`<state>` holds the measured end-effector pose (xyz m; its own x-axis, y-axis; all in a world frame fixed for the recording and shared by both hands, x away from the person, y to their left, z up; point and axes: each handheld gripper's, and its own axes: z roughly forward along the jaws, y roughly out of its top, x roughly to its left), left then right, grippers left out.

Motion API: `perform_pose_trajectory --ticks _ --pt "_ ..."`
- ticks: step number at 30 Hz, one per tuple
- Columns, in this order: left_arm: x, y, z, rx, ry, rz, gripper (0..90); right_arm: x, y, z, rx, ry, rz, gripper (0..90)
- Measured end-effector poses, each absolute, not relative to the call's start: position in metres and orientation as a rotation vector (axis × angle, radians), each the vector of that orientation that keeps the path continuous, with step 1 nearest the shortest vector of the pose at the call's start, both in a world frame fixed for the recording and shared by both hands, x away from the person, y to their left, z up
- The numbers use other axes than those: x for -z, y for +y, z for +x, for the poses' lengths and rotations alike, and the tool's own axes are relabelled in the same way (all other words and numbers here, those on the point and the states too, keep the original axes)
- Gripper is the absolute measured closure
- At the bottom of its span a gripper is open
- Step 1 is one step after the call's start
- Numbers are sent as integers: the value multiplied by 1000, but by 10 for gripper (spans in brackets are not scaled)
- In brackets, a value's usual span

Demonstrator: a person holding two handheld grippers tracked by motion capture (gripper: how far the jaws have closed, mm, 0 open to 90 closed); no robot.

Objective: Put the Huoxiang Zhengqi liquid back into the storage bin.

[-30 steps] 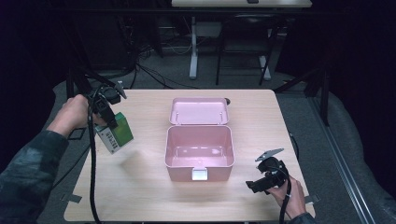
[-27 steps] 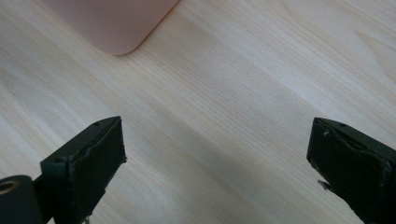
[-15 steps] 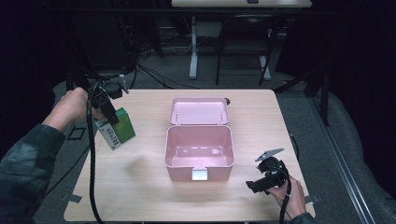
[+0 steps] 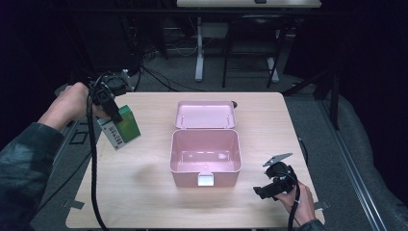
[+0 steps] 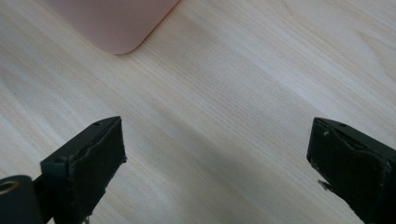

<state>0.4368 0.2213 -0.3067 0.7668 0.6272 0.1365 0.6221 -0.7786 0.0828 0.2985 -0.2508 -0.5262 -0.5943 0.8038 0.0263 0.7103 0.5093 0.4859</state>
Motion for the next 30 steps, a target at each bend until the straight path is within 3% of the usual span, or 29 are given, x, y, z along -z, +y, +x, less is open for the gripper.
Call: perform_pose_trajectory --ticks 30 --pt "273 202 434 -284 972 2941 638 527 -251 299 -668 2551 1285 35"
